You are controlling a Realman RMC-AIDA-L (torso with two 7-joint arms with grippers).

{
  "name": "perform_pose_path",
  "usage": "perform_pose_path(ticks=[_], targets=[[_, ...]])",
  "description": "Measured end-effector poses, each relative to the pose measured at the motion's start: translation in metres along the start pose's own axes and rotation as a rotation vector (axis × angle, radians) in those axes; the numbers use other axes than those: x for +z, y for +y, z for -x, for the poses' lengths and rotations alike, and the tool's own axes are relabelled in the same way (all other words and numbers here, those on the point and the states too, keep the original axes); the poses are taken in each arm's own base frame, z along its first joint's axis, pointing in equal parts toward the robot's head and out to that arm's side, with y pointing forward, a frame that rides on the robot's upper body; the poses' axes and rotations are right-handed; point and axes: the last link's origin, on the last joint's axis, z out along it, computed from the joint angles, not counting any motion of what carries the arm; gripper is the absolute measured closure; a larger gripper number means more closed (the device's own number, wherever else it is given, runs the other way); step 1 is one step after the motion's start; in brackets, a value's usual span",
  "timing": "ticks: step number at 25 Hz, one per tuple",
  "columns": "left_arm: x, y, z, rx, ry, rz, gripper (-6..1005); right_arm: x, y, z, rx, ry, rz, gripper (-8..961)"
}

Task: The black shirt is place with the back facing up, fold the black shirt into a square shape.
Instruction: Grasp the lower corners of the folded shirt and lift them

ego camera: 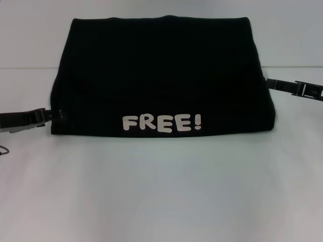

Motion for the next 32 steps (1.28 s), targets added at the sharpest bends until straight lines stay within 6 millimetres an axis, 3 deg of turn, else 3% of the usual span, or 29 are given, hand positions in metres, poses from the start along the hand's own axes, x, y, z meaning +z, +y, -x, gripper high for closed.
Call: perform_pose_path(ticks=[7,32], targets=[[0.012,-0.001,0.003,-0.004,-0.008,-0.02,261,0.002,0.002,0.002,-0.009,0.004,0.005,234],[0.02,0.01,0.005,0.111,-0.058,-0.006,282,-0.001,-0.002,-0.006,0.008,0.006,-0.005,237]])
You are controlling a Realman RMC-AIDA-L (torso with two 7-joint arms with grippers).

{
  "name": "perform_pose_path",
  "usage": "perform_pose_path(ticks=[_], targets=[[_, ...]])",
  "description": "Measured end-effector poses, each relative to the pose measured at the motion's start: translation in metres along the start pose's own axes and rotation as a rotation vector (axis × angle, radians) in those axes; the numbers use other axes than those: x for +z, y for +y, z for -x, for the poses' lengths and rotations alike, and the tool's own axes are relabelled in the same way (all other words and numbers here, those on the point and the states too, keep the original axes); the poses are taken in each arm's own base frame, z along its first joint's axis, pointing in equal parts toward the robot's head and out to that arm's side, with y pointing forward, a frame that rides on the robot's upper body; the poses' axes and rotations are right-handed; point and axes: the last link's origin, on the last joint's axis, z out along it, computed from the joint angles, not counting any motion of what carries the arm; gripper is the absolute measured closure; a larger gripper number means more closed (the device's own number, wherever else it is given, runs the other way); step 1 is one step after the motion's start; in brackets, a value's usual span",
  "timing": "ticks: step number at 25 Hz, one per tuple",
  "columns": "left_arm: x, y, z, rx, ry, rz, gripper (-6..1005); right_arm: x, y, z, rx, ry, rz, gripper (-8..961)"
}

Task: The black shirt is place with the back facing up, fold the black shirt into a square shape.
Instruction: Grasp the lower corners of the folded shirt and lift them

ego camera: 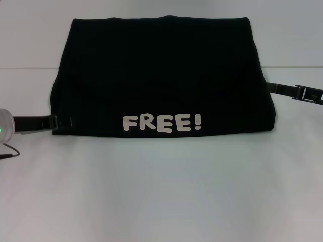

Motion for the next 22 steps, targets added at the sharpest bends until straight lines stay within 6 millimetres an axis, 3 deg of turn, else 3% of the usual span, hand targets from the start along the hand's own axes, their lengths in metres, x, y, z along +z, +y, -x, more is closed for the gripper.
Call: perform_pose_path(ticks=[3,9,11,17,22], targets=[[0.0023,0.0006,0.0025,0.023,-0.018,-0.006,308,-0.0001,-0.0001,-0.0002,0.001,0.0,0.0,237],[0.003,0.0001,0.0036,0.03,-0.026,-0.013,512,-0.0006,-0.0006,0.0003,-0.001,-0.001,-0.002,237],[0.0028,-0.0008,0.0031,0.033,-0.026,-0.018,748,-0.0005,-0.0005,0.0003,-0.002,0.001,-0.002,238],[0.0029,-0.0011,0.0001,0.047,-0.021,-0.025,956,-0.0019,-0.0023,-0.0006,-0.006,0.01,-0.006,238],[0.0018,-0.0002,-0.0049,0.071,-0.022,-0.026,963,-0.0058,-0.0089,0.0005,-0.014,0.026,-0.037,238]])
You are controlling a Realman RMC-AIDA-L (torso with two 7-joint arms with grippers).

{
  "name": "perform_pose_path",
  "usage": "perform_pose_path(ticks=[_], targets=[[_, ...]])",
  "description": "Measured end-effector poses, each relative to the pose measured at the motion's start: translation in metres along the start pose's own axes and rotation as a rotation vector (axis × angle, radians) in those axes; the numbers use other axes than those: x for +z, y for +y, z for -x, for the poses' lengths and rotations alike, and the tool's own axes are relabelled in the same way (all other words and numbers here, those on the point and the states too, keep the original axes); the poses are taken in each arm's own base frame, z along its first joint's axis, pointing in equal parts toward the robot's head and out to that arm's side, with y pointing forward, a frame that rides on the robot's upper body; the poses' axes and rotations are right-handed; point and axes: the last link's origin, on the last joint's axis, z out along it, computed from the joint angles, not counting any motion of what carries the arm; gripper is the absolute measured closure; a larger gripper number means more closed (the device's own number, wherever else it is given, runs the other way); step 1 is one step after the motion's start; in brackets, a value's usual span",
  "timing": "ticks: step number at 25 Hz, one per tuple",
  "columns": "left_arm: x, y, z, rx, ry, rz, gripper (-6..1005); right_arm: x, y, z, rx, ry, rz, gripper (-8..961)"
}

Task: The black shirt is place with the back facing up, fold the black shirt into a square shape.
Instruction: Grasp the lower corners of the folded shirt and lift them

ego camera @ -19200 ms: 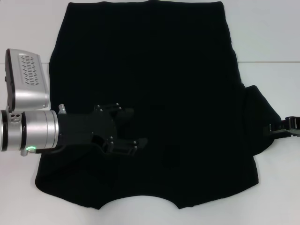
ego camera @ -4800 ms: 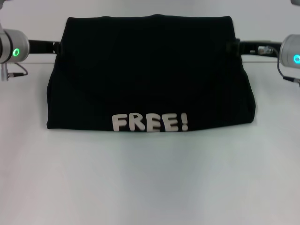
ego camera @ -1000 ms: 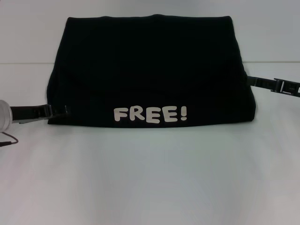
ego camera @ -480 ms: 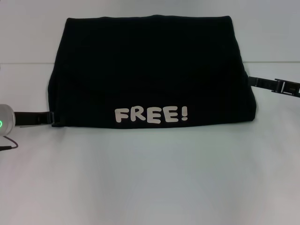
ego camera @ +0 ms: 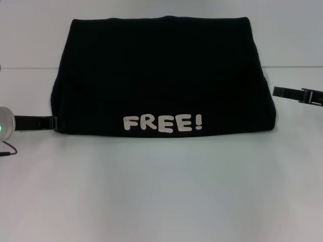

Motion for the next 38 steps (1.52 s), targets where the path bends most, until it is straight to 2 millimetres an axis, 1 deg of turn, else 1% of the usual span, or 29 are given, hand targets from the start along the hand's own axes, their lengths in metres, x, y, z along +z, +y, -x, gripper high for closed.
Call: perform_pose_path(ticks=[2,5,8,12,17,24,26,37,38], targets=[[-0.002,0.0,-0.003,0.018,-0.01,-0.001,965,0.0,-0.005,0.001,0.002,0.024,-0.035,237],[-0.004,0.001,-0.006,0.04,-0.025,-0.002,969,0.003,-0.007,0.001,-0.005,0.083,-0.076,237],[-0.004,0.001,-0.008,0.05,-0.028,-0.002,969,0.012,-0.003,-0.003,-0.016,0.144,-0.096,237],[-0.004,0.002,-0.009,0.062,-0.024,-0.006,968,0.026,0.009,-0.011,-0.04,0.189,-0.091,237],[-0.004,0.001,-0.009,0.067,-0.023,-0.007,970,0.037,0.019,-0.017,-0.052,0.209,-0.087,238],[-0.003,0.001,-0.008,0.072,-0.024,-0.009,972,0.04,0.016,-0.02,-0.059,0.192,-0.121,252],[-0.003,0.0,-0.007,0.071,-0.025,-0.01,973,0.04,0.015,-0.021,-0.06,0.191,-0.129,474],[-0.002,0.0,-0.004,0.076,-0.025,-0.007,974,0.041,0.018,-0.025,-0.078,0.204,-0.111,721],[-0.002,0.0,-0.004,0.075,-0.025,-0.007,974,0.041,0.018,-0.025,-0.08,0.205,-0.11,755]])
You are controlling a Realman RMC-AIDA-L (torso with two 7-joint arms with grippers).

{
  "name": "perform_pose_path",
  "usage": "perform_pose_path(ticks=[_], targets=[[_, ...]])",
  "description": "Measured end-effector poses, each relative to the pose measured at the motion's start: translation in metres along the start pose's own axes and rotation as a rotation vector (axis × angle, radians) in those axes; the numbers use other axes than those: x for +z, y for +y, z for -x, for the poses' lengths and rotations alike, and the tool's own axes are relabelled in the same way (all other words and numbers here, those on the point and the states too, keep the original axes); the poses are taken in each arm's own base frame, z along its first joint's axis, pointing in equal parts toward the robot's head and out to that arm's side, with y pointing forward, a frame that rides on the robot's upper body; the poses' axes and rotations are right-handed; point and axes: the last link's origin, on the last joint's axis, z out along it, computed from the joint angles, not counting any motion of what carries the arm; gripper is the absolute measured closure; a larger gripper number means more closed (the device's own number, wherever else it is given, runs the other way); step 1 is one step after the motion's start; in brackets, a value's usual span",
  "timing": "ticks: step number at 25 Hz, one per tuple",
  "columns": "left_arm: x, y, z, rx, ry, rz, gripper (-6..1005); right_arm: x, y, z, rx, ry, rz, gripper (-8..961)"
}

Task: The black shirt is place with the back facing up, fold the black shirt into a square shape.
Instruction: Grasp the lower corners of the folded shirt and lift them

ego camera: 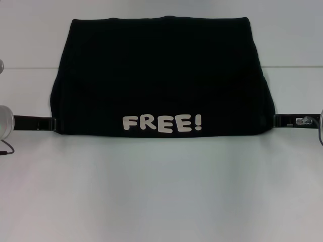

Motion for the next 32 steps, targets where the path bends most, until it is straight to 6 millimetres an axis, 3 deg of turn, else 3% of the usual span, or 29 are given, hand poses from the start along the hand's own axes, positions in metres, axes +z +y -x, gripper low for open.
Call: perform_pose_path(ticks=[5,12,23,32], targets=[[-0.001,-0.001,0.001,-0.004,-0.002,0.002,975,-0.003,0.0,-0.006,-0.011,-0.001,0.022,928],[-0.02,0.003,0.007,0.009,-0.048,0.081,976,-0.026,-0.003,-0.023,-0.009,-0.023,0.146,931],[-0.057,0.014,0.047,0.109,-0.219,0.299,977,-0.083,-0.021,-0.087,0.004,-0.001,0.27,931],[-0.084,0.012,0.081,0.076,-0.251,0.447,979,-0.125,-0.029,-0.144,-0.036,0.027,0.345,930]])
